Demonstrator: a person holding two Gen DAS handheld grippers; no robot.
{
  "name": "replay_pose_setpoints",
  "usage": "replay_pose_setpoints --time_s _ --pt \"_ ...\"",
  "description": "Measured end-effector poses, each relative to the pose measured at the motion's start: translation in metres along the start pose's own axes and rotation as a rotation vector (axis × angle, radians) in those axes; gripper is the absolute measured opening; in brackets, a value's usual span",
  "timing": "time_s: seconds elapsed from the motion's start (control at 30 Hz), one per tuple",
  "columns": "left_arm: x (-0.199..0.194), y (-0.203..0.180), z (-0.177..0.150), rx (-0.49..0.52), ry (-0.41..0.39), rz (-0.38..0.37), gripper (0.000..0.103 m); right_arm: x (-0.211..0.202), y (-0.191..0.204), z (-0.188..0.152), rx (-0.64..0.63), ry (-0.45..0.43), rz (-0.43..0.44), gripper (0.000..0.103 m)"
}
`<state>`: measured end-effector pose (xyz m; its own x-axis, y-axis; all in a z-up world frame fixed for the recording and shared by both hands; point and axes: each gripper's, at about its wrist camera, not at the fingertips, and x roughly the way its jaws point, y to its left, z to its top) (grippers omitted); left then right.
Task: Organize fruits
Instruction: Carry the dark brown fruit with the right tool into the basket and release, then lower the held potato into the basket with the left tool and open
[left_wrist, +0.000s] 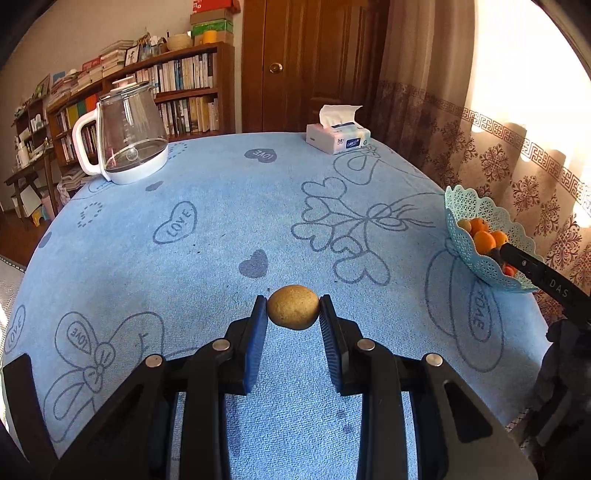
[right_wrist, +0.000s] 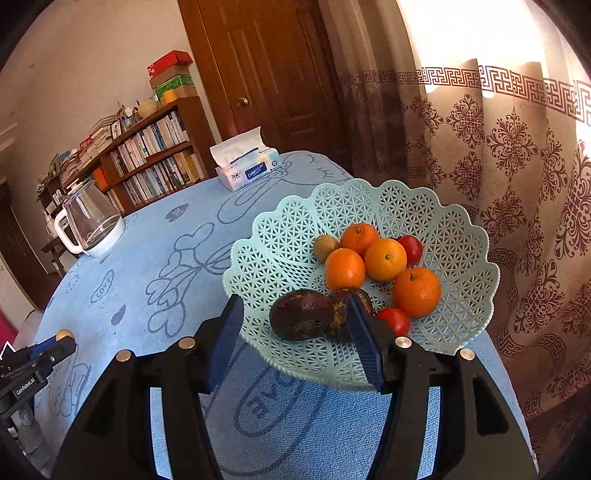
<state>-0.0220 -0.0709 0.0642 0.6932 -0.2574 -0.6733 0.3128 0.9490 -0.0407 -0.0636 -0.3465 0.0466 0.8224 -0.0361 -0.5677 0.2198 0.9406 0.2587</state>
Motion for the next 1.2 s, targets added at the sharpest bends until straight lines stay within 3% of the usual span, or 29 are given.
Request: replay_pose_setpoints --time_s 0.2,0.4,0.57,0.83,1.2 --pt "0.0 -0.024 0.009 0.049 -0.012 -0.042 0.029 -0.011 -0.012 0.005 0.053 -0.074 -0.039 0.059" --pt "0.006 -0.056 0.024 0.104 -0.019 -0.135 0.029 -0.025 -0.035 0.009 0.12 -0.159 -0.121 0.06" --pt "0.014 -0.09 0.038 0.155 -0.027 -0.211 0.029 -0.025 -0.054 0.007 0.196 -0.158 -0.131 0.061" --pt "0.039 -0.146 0.05 0.24 -0.005 -0.311 0.029 -0.027 -0.054 0.004 0.207 -0.179 -0.125 0.061" --pt "0.07 -0.18 0.051 0.299 0.019 -0.344 0.029 -0.025 -0.059 0.002 0.243 -0.174 -0.119 0.061"
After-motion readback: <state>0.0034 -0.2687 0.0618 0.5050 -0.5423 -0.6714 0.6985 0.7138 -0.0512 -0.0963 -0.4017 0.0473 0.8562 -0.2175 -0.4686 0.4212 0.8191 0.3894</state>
